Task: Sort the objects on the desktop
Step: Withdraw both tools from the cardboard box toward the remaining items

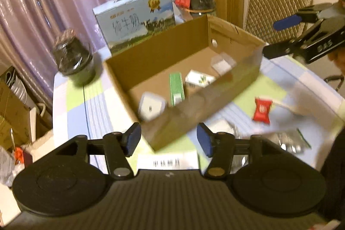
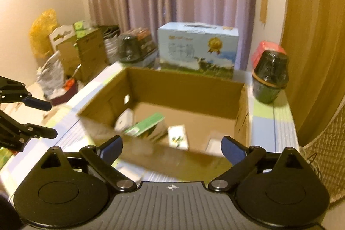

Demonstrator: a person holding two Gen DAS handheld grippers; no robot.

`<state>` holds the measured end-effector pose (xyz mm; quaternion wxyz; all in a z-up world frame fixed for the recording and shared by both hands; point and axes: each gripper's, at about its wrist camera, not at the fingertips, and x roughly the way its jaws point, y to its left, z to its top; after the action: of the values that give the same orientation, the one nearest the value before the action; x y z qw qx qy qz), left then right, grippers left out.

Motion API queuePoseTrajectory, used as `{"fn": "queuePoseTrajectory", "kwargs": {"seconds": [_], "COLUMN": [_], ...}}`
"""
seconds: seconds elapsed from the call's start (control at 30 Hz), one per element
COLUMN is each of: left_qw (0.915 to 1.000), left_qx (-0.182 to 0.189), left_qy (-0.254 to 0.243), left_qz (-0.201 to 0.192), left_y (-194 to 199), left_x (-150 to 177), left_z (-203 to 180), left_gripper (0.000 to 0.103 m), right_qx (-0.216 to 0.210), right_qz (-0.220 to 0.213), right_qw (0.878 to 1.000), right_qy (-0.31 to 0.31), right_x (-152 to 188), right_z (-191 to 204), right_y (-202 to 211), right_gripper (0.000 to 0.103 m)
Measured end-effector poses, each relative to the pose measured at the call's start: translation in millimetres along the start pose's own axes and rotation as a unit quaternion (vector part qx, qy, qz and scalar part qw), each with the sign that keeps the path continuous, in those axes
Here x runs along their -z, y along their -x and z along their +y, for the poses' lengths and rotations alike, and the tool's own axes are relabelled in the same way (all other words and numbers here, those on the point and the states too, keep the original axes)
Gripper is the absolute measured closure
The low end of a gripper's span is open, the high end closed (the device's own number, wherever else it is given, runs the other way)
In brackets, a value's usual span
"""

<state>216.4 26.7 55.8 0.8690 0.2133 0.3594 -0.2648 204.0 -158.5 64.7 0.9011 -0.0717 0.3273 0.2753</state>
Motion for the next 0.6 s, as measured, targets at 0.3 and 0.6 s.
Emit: {"fn": "queuePoseTrajectory", "kwargs": {"seconds": [0.3, 0.6], "left_qw": [0.9994, 0.9987], "left_qx": [-0.009, -0.012], "left_qy": [-0.010, 0.003], "left_qz": [0.033, 0.050], "left_y": [29, 34], "left_x": [61, 93], "left_z": [-3, -2], "left_gripper": [0.021, 0.007], "right_qx": [0.023, 0.071], "right_qz": [0.030, 0.053], "right_qw": [0.999, 0.996], "right_qy": [0.004, -0.025], "right_x": [33, 57], "right_z": [0, -36], "right_y": [30, 61], "right_gripper": [0.002, 0.002]}}
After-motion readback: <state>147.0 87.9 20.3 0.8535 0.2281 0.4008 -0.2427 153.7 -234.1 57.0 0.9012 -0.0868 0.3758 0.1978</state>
